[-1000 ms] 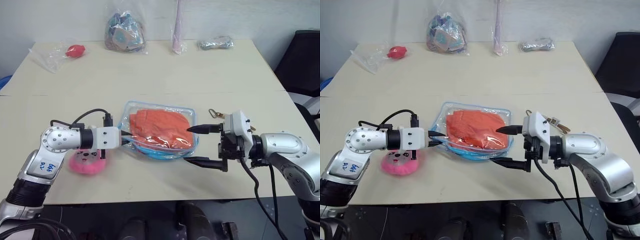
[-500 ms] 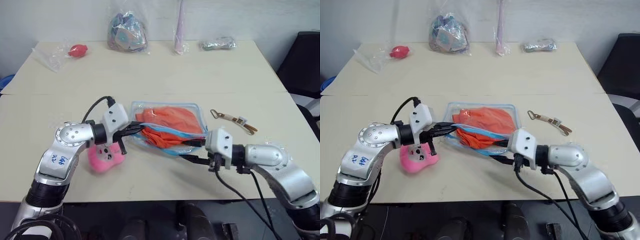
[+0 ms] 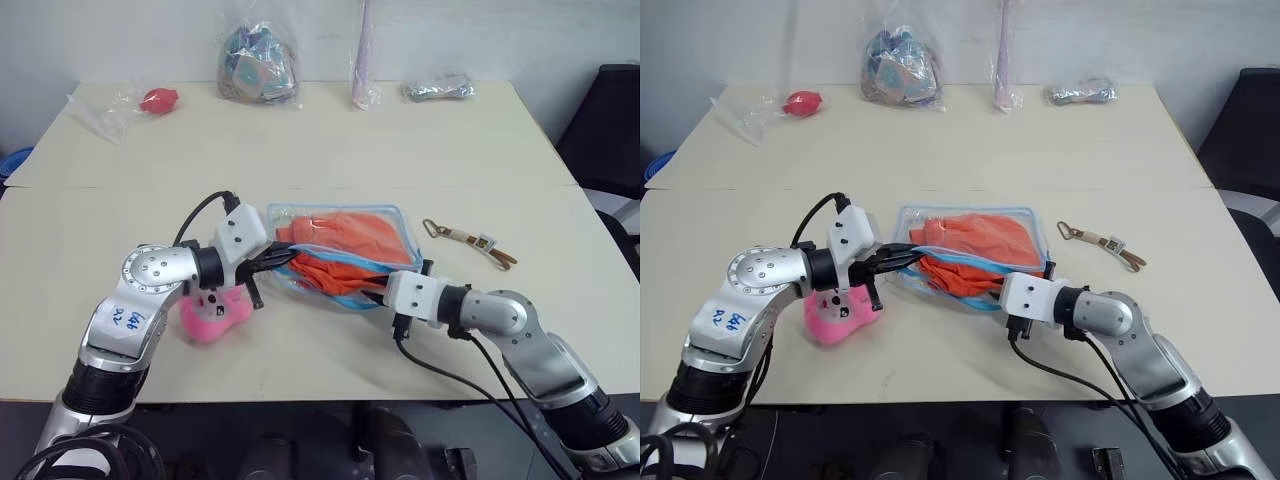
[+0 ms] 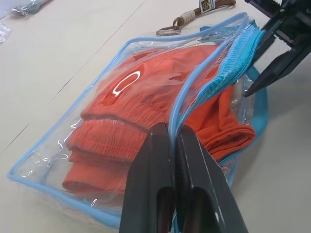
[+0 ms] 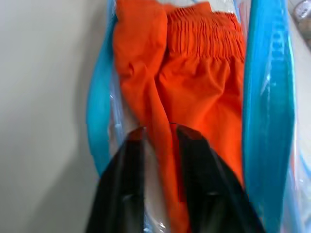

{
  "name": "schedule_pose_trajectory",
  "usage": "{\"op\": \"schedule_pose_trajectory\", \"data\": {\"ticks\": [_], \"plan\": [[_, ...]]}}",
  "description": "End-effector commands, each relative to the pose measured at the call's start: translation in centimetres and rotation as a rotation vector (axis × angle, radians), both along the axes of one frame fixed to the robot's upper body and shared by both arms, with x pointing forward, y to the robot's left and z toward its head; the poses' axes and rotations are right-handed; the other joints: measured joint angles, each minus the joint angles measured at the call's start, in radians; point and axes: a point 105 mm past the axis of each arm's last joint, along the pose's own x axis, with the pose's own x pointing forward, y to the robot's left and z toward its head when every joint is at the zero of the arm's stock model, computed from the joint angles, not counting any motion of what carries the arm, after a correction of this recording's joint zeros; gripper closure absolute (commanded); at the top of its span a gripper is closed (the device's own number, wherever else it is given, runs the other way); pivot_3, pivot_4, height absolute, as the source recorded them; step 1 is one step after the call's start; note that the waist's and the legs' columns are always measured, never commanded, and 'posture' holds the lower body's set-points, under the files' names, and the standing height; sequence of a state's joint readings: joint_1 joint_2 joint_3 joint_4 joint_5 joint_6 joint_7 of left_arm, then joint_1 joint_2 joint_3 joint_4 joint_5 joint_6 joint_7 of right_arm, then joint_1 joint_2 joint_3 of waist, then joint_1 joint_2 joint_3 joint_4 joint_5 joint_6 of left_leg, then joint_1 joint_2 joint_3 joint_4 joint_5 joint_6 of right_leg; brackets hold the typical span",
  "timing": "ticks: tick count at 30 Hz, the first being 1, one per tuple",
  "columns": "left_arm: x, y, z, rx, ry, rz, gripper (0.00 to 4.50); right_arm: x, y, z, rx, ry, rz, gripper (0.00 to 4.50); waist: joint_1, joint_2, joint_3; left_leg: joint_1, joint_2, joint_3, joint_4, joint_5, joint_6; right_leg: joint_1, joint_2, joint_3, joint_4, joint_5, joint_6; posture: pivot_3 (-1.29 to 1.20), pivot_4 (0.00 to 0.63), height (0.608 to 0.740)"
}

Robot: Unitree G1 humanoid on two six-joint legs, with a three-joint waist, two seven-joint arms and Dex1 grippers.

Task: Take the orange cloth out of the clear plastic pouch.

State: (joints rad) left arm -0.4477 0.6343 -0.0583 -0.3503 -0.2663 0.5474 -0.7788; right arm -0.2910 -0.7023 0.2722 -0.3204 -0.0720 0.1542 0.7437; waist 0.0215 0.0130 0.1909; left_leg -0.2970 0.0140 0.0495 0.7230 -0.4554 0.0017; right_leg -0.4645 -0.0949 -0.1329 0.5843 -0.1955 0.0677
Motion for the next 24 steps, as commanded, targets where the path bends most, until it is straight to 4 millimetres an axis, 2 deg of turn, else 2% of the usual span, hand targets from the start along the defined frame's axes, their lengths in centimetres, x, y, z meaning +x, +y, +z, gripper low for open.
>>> {"op": "schedule_pose_trajectory", "data": {"ticks": [1,2,16,19,24], "plan": [[-0.5,-0.7,1.4,-0.008,-0.061,-0.031,4.50,0.2,0.0,1.0,-0.007,-0.098,-0.010,2.12,0.000,0.000,0.000,0.000,0.000,0.000,0.000,0.000,0.000,0.000,0.000,0.000,0.000,0.000,0.000,0.00,0.150,0.740],[-0.5,-0.7,1.4,-0.007,-0.061,-0.032,4.50,0.2,0.0,1.0,-0.015,-0.109,-0.014,1.78,0.000,0.000,0.000,0.000,0.000,0.000,0.000,0.000,0.000,0.000,0.000,0.000,0.000,0.000,0.000,0.00,0.150,0.740],[-0.8,-1.5,1.4,-0.024,-0.061,-0.053,4.50,1.9,0.4,-0.8,-0.185,-0.268,-0.037,1.78,-0.002,0.000,0.000,0.000,0.000,0.000,0.000,0.000,0.000,0.000,0.000,0.000,0.000,0.000,0.000,0.00,0.150,0.740],[-0.8,-1.8,1.3,-0.034,-0.057,-0.055,4.50,3.7,1.0,-1.5,-0.296,-0.382,-0.059,1.78,-0.009,0.000,0.000,0.000,0.000,0.000,0.000,0.000,0.000,0.000,0.000,0.001,0.000,0.000,0.000,0.00,0.150,0.740],[-0.7,-1.9,1.4,-0.039,-0.056,-0.052,4.50,5.9,1.6,-2.0,-0.321,-0.444,-0.117,1.78,-0.019,-0.001,-0.001,0.000,0.000,0.000,0.000,0.000,0.000,0.001,0.000,0.000,0.001,0.000,0.000,0.00,0.150,0.740]]}}
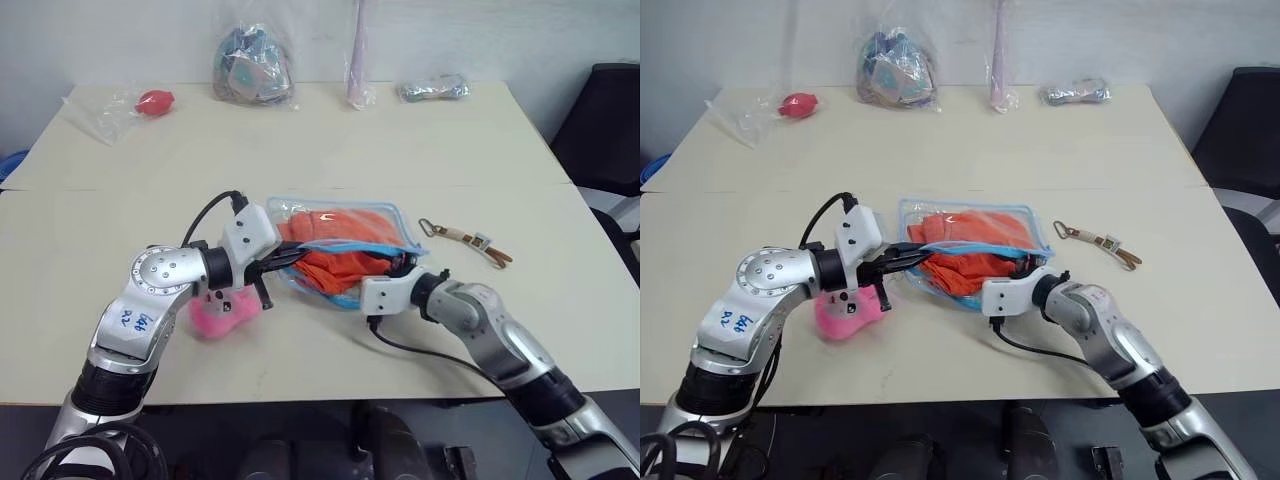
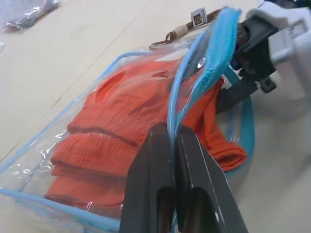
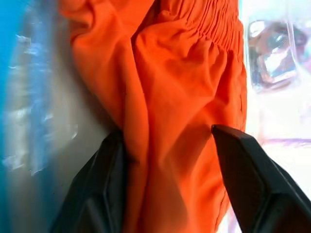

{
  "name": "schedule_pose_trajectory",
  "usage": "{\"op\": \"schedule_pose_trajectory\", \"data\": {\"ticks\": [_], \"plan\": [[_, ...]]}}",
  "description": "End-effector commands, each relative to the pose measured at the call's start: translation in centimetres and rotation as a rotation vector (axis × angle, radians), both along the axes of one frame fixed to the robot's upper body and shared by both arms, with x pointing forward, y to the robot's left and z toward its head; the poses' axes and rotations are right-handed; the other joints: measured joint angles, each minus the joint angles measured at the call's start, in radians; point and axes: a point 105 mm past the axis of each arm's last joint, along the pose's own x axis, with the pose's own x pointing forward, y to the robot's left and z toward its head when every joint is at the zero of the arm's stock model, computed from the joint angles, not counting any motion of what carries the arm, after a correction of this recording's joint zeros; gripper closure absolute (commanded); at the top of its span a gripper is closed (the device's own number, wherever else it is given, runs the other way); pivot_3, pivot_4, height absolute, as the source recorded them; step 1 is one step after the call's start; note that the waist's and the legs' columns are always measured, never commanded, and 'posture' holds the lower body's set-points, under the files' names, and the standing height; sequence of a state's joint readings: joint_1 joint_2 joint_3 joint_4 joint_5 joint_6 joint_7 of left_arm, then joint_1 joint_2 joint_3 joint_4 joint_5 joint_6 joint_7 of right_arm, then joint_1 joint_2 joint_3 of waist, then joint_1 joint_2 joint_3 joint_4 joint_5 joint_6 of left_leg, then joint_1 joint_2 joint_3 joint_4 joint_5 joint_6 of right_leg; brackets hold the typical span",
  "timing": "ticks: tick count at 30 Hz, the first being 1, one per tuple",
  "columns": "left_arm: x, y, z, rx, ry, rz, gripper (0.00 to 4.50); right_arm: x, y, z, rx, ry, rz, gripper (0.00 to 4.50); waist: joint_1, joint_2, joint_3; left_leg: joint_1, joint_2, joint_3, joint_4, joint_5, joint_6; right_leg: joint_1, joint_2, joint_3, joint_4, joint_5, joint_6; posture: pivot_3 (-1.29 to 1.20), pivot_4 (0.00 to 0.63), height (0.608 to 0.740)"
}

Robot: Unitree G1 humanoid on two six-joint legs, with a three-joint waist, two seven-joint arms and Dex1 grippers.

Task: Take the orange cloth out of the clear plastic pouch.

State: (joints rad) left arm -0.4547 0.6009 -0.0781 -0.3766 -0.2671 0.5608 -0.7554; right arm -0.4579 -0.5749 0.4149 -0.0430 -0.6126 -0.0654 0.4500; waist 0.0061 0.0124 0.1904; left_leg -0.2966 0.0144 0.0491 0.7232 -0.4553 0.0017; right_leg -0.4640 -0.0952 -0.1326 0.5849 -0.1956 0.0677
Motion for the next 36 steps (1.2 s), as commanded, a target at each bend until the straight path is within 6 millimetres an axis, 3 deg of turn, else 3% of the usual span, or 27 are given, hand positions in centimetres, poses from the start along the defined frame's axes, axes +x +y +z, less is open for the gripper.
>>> {"op": "schedule_pose_trajectory", "data": {"ticks": [1,6,10,14,21,29,31,34,36], "plan": [[-0.4,-0.7,1.2,-0.016,-0.046,-0.032,4.50,1.5,-0.2,-1.5,-0.027,-0.009,-0.062,1.78,-0.007,-0.001,0.000,0.000,0.000,0.000,0.000,0.000,0.000,0.000,0.000,0.000,0.000,0.000,0.000,0.00,0.150,0.740],[-0.3,-0.5,1.3,-0.013,-0.048,-0.023,4.50,2.2,0.4,-1.6,0.002,0.004,-0.071,1.78,-0.009,-0.001,-0.001,0.000,0.000,-0.001,0.000,0.000,0.000,0.001,0.000,0.000,0.000,0.000,0.000,0.00,0.150,0.740],[-0.1,-0.4,1.3,-0.011,-0.051,-0.011,4.50,1.7,0.6,-1.7,0.008,0.034,-0.041,3.03,-0.008,-0.001,-0.001,0.000,0.000,-0.001,0.000,0.000,0.000,0.001,0.000,0.000,0.000,0.000,0.000,0.00,0.150,0.740],[0.3,-0.2,1.2,-0.016,-0.051,0.014,4.50,1.1,0.6,-0.6,0.017,0.034,-0.014,4.44,-0.008,-0.001,-0.001,0.000,0.000,-0.002,0.000,0.000,0.000,0.001,0.000,0.000,0.000,0.000,0.000,0.00,0.150,0.740],[1.6,-0.3,1.6,-0.058,-0.053,0.085,4.50,-1.2,1.1,0.6,0.012,0.120,0.109,4.48,-0.007,-0.001,0.000,-0.001,0.000,-0.004,0.000,0.000,0.000,0.000,0.000,-0.002,-0.001,0.000,0.000,0.00,0.150,0.740],[4.0,-1.6,2.1,-0.055,-0.088,0.143,4.50,-3.9,1.5,4.4,0.139,0.245,0.272,4.48,-0.007,-0.001,0.000,-0.001,0.000,-0.003,0.000,0.000,0.000,0.000,0.000,-0.002,-0.001,0.000,0.000,0.00,0.150,0.740],[4.4,-1.6,2.0,-0.052,-0.087,0.159,4.50,-5.0,1.7,4.7,0.171,0.316,0.332,4.48,-0.007,-0.001,0.000,-0.001,-0.001,-0.003,0.000,0.000,0.000,0.000,0.000,-0.002,-0.001,0.000,0.000,0.00,0.150,0.740],[5.6,-1.3,2.1,-0.058,-0.091,0.208,4.50,-8.4,1.3,4.2,0.100,0.458,0.503,4.48,0.001,0.000,0.000,0.000,-0.001,-0.004,0.001,0.000,0.001,0.000,0.000,-0.002,-0.001,0.000,0.000,0.00,0.150,0.740],[6.1,-1.2,2.5,-0.079,-0.097,0.229,4.50,-9.3,0.9,3.8,0.088,0.538,0.518,4.48,0.008,0.000,0.000,0.000,-0.001,-0.005,0.002,0.001,0.001,0.000,0.000,-0.003,-0.002,0.000,0.001,0.00,0.150,0.740]]}}
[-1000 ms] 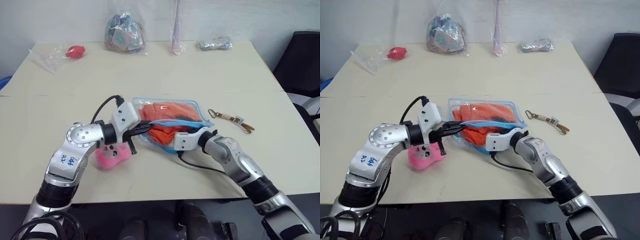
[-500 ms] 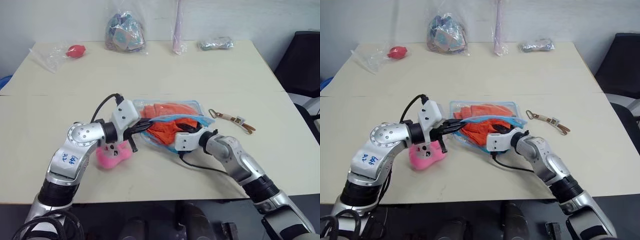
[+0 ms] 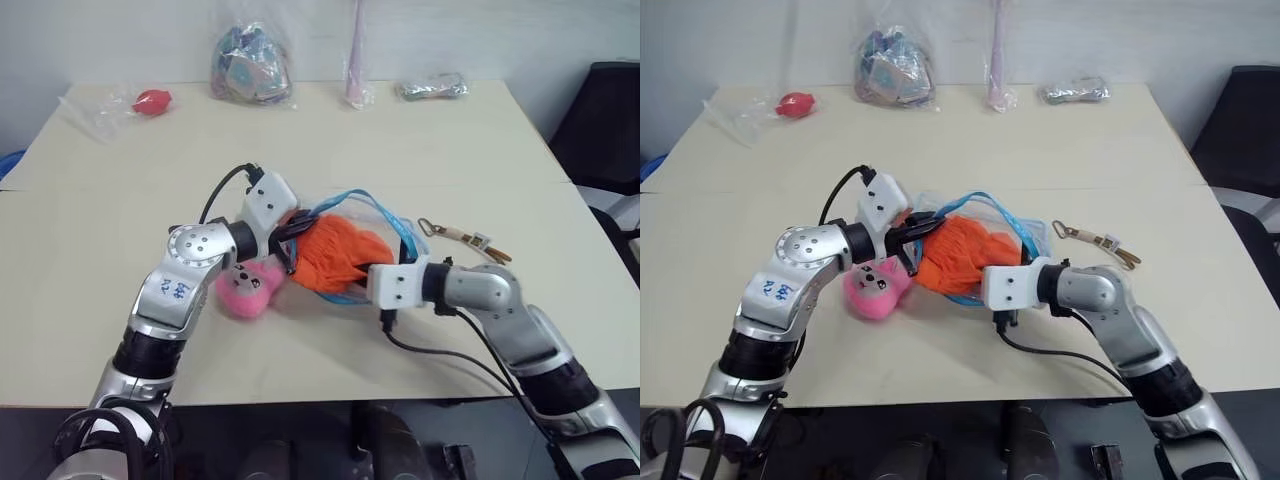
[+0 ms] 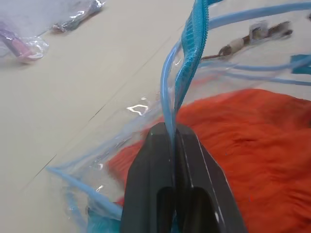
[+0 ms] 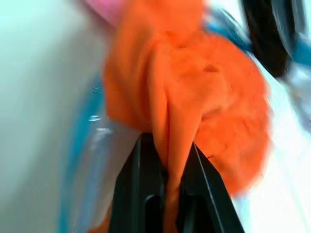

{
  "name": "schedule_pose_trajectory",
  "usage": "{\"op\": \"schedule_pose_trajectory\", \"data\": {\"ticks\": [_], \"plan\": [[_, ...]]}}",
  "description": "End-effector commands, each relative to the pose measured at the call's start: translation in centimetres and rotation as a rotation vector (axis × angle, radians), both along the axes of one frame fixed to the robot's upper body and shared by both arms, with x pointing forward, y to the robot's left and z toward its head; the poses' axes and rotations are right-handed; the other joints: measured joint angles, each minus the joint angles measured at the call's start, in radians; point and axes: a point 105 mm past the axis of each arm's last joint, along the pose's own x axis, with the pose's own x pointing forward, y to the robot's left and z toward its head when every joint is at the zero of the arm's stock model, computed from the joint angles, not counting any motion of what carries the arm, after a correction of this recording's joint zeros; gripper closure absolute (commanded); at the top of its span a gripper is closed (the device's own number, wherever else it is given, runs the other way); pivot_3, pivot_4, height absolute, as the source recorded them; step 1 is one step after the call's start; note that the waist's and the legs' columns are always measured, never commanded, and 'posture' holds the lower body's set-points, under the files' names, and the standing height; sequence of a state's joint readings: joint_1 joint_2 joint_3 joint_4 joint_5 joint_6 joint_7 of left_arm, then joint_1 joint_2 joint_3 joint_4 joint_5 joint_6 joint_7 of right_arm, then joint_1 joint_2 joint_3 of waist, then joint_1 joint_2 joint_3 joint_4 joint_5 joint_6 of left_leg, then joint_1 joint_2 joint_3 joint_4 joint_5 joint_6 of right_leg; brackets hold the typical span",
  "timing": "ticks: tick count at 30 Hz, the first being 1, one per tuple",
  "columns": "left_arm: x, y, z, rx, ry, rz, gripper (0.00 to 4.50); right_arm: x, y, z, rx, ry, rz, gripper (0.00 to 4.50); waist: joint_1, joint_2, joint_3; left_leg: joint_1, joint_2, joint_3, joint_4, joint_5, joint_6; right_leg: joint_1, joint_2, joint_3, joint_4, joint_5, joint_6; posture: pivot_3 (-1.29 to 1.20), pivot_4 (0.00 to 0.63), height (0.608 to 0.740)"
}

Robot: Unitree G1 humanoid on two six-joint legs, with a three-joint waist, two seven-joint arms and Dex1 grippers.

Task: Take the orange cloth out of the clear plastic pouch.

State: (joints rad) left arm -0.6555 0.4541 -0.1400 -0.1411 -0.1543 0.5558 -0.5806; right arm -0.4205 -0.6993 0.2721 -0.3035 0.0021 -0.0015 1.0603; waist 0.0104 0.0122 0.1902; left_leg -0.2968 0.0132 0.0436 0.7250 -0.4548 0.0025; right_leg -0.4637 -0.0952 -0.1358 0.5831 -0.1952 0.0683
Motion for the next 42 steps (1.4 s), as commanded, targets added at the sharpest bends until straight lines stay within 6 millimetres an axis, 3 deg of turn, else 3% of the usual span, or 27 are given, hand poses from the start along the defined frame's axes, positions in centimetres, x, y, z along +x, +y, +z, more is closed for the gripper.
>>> {"op": "schedule_pose_trajectory", "data": {"ticks": [1,6,14,23,28,34,39,42], "plan": [[1.0,0.4,1.5,-0.039,-0.051,0.056,4.50,-2.4,0.2,0.8,0.004,0.071,0.114,4.48,0.004,0.000,0.000,0.000,0.000,0.000,0.000,0.000,0.000,0.000,0.000,0.000,0.000,0.000,0.001,0.00,0.150,0.740],[-0.1,-1.4,3.2,-0.131,-0.069,-0.049,4.50,-2.1,0.3,0.3,0.022,0.129,0.106,4.48,0.012,0.000,0.000,-0.001,0.000,0.002,0.000,0.000,0.000,0.001,0.000,0.001,0.000,0.001,0.001,0.00,0.150,0.740],[-2.4,-3.5,3.4,-0.125,-0.046,-0.211,4.50,-1.4,1.1,-1.4,-0.060,0.107,0.149,4.48,0.012,0.000,0.000,0.000,0.000,0.002,0.001,0.000,0.000,0.000,-0.001,0.001,0.000,0.001,0.001,0.00,0.150,0.740],[-1.4,-4.1,2.5,-0.062,-0.036,-0.181,4.50,-1.8,1.5,-1.5,-0.193,-0.113,0.304,4.48,0.012,0.000,0.000,0.000,0.000,0.002,0.001,0.000,0.000,0.000,-0.001,0.001,0.000,0.001,0.001,0.00,0.150,0.740],[1.4,-1.9,0.7,0.051,-0.039,-0.012,4.50,-3.2,1.3,2.1,-0.076,-0.124,0.346,4.48,0.012,0.000,0.000,0.000,0.000,0.002,0.001,0.000,0.000,0.000,0.000,0.001,0.000,0.001,0.001,0.00,0.150,0.740],[2.8,2.4,-0.7,0.124,-0.046,0.138,4.50,-4.5,-1.3,8.2,0.086,0.054,0.246,4.48,0.013,0.000,0.000,0.000,0.000,0.001,0.001,0.000,0.000,0.000,0.000,0.000,0.000,0.001,0.001,0.00,0.150,0.740],[1.7,3.9,-1.1,0.132,-0.030,0.142,4.50,-3.0,-4.5,14.1,0.277,0.159,0.080,4.48,0.014,0.000,0.000,0.000,0.001,0.000,0.001,0.000,0.000,0.000,-0.001,0.000,0.000,0.001,0.001,0.00,0.150,0.740],[1.0,4.4,-1.6,0.141,-0.018,0.137,4.50,-1.1,-6.8,15.8,0.329,0.128,-0.046,4.48,0.017,0.000,0.000,0.000,0.000,0.000,0.001,0.000,0.001,0.000,-0.002,0.000,0.000,0.001,0.001,0.00,0.150,0.740]]}}
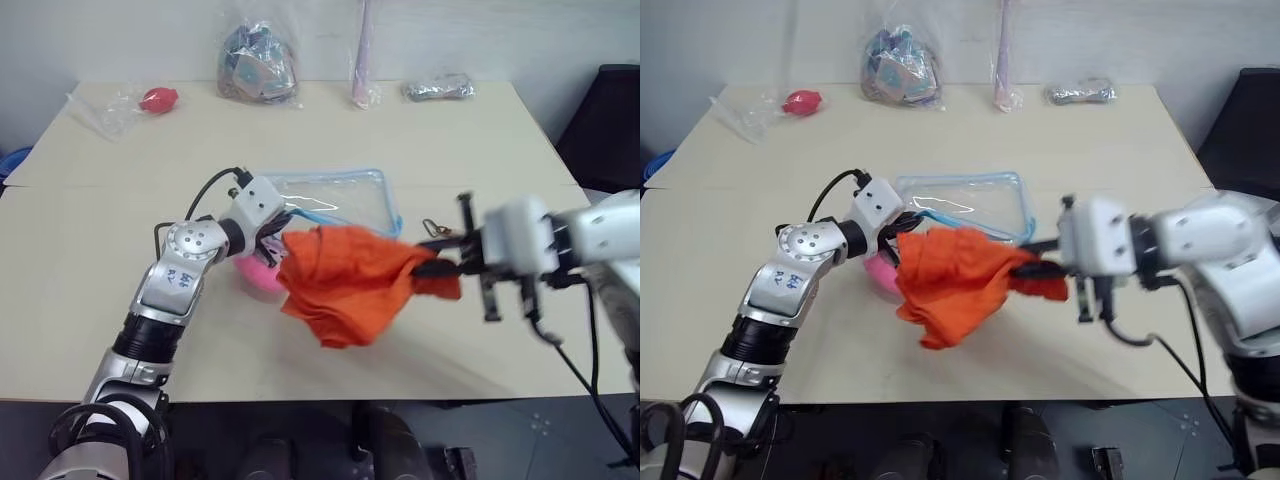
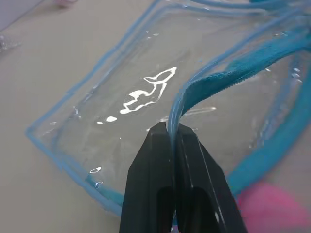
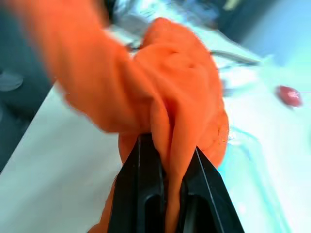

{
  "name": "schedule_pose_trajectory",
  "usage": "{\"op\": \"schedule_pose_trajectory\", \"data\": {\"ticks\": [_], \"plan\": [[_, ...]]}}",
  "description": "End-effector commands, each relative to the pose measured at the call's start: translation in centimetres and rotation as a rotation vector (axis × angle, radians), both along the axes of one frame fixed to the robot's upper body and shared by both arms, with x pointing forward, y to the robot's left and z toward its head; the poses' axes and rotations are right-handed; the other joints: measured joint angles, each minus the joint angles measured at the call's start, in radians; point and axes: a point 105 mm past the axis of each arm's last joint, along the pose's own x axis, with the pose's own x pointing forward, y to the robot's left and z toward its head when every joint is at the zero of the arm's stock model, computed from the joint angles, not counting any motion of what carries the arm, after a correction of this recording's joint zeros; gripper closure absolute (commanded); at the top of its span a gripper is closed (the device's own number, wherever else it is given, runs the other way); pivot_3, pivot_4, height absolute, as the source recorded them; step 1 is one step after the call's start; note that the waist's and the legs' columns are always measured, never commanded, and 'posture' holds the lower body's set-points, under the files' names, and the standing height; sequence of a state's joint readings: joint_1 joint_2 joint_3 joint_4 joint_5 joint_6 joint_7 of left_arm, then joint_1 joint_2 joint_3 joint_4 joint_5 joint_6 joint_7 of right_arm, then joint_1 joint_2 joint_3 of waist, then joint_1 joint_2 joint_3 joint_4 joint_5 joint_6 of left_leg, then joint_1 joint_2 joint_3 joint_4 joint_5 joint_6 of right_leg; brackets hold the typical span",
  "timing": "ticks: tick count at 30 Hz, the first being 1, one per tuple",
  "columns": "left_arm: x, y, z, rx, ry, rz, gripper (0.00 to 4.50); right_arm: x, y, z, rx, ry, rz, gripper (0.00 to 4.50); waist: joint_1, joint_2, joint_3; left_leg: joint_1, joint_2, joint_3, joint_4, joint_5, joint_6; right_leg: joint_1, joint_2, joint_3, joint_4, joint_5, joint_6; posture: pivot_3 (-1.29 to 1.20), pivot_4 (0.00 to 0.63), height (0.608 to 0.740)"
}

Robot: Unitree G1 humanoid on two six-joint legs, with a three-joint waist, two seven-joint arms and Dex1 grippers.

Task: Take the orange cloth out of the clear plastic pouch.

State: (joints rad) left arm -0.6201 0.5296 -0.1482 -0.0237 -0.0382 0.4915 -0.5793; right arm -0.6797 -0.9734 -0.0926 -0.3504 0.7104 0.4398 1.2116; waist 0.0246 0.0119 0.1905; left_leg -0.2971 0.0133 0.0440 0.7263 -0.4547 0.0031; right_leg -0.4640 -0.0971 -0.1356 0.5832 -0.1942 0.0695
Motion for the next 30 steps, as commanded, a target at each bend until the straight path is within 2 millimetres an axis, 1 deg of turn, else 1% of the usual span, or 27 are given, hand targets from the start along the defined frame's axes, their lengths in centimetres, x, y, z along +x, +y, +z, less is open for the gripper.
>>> {"op": "schedule_pose_trajectory", "data": {"ticks": [1,3,4,6,7,9,12,14,15,16,18,20,22,23,26,27,28,30], "plan": [[-0.9,0.7,1.1,-0.001,-0.042,-0.013,4.50,2.4,-3.4,1.6,0.010,-0.072,-0.193,4.48,0.004,0.000,0.000,0.000,0.000,0.000,0.000,0.000,0.000,0.000,0.000,0.000,0.000,0.000,0.000,0.00,0.150,0.740],[-1.6,1.1,0.8,0.001,-0.026,-0.027,4.50,4.7,-6.0,0.9,-0.072,-0.149,-0.358,4.48,0.004,0.000,0.000,0.000,-0.001,-0.001,0.000,0.000,0.000,0.000,0.000,0.000,-0.001,0.000,0.000,0.00,0.150,0.740],[-1.8,1.2,0.7,0.001,-0.022,-0.033,4.50,5.3,-6.9,0.6,-0.104,-0.169,-0.407,4.48,0.004,0.000,0.000,-0.001,-0.001,0.000,0.000,0.000,0.001,0.000,-0.001,0.000,-0.001,0.000,0.000,0.00,0.150,0.740],[-2.7,1.3,1.1,-0.015,-0.018,-0.082,4.04,5.6,-9.4,-2.2,-0.210,-0.180,-0.501,4.50,0.005,0.000,0.000,-0.001,-0.001,0.001,-0.001,0.000,0.001,0.000,-0.001,0.000,-0.001,0.000,0.000,0.00,0.150,0.740],[-3.1,1.3,1.2,-0.011,-0.022,-0.104,3.88,5.4,-10.1,-3.3,-0.250,-0.184,-0.517,4.50,0.004,0.000,0.000,-0.001,0.000,0.000,-0.001,0.000,0.001,0.000,-0.001,-0.001,-0.001,0.000,0.000,0.00,0.150,0.740],[-3.7,1.4,1.4,-0.003,-0.028,-0.133,3.28,5.0,-10.8,-5.1,-0.295,-0.185,-0.541,4.50,0.003,0.000,0.000,-0.002,0.000,0.001,-0.002,0.000,0.001,-0.001,-0.001,-0.001,-0.002,0.000,0.000,0.00,0.150,0.740],[-6.1,1.7,2.4,-0.041,0.003,-0.245,2.37,3.2,-11.2,-11.3,-0.376,-0.184,-0.560,4.50,0.001,0.000,0.000,-0.002,0.000,0.004,-0.003,0.000,0.001,0.000,0.000,0.000,-0.002,0.000,0.001,0.00,0.150,0.740],[-7.6,1.9,3.1,-0.045,0.009,-0.319,1.75,2.1,-11.2,-13.8,-0.422,-0.202,-0.550,4.50,0.000,0.000,0.000,-0.001,0.001,0.005,-0.004,0.000,0.000,0.000,0.000,0.001,-0.001,0.000,0.001,0.00,0.150,0.740],[-8.5,2.1,3.6,-0.033,0.008,-0.367,1.75,1.5,-11.4,-14.9,-0.454,-0.213,-0.539,4.50,-0.001,0.001,0.001,-0.001,0.001,0.006,-0.004,0.000,0.000,0.000,0.000,0.002,-0.001,0.000,0.001,0.00,0.150,0.740],[-9.0,2.3,3.9,-0.022,0.007,-0.398,1.75,1.1,-11.5,-15.6,-0.475,-0.222,-0.530,4.50,-0.003,0.001,0.000,-0.001,0.000,0.007,-0.003,0.000,0.000,0.000,0.000,0.003,-0.001,0.001,0.001,0.00,0.150,0.740],[-9.7,2.7,4.4,-0.008,0.021,-0.435,1.75,0.9,-11.8,-16.1,-0.492,-0.245,-0.534,4.50,-0.010,0.001,0.000,0.001,0.000,0.009,-0.003,0.000,0.000,0.001,0.000,0.006,0.000,0.001,0.001,0.00,0.150,0.740],[-10.1,3.1,5.3,-0.008,0.034,-0.471,1.75,1.1,-12.3,-16.2,-0.492,-0.258,-0.561,4.50,-0.014,0.001,0.000,0.004,0.001,0.009,-0.003,0.000,-0.001,0.003,0.001,0.006,0.000,0.001,0.001,0.00,0.150,0.740],[-10.1,3.2,7.0,-0.051,0.029,-0.489,1.75,1.2,-13.1,-16.6,-0.529,-0.283,-0.570,4.50,-0.015,0.001,0.000,0.006,0.001,0.009,-0.005,0.000,-0.001,0.004,0.002,0.006,0.000,0.000,0.000,0.00,0.150,0.740],[-10.5,3.1,7.8,-0.075,0.040,-0.517,1.75,1.3,-13.6,-16.7,-0.549,-0.296,-0.573,4.50,-0.013,0.001,0.000,0.005,0.001,0.008,-0.005,0.000,-0.001,0.004,0.002,0.006,0.000,0.000,0.000,0.00,0.150,0.740],[-11.7,3.3,8.7,-0.116,0.118,-0.567,1.75,1.7,-14.2,-16.4,-0.525,-0.285,-0.603,4.50,-0.015,0.001,0.000,0.006,0.001,0.009,-0.006,0.000,-0.001,0.004,0.002,0.007,0.000,0.000,0.000,0.00,0.150,0.740],[-12.0,3.5,8.7,-0.127,0.141,-0.570,1.71,1.7,-14.3,-16.3,-0.507,-0.268,-0.611,3.90,-0.019,0.001,0.000,0.006,0.001,0.009,-0.006,0.000,-0.001,0.004,0.002,0.007,-0.001,0.000,0.000,0.00,0.150,0.740],[-12.3,3.7,8.7,-0.131,0.163,-0.571,1.71,1.6,-14.4,-16.2,-0.502,-0.256,-0.604,3.65,-0.021,0.001,0.000,0.006,0.001,0.009,-0.007,0.000,-0.001,0.004,0.002,0.006,-0.001,0.000,0.000,0.00,0.150,0.740],[-13.1,4.2,8.4,-0.129,0.211,-0.582,1.71,1.2,-14.3,-16.1,-0.495,-0.223,-0.578,2.96,-0.026,0.001,0.000,0.006,0.001,0.009,-0.007,0.000,-0.001,0.004,0.002,0.006,-0.001,0.000,-0.001,0.00,0.150,0.740]]}}
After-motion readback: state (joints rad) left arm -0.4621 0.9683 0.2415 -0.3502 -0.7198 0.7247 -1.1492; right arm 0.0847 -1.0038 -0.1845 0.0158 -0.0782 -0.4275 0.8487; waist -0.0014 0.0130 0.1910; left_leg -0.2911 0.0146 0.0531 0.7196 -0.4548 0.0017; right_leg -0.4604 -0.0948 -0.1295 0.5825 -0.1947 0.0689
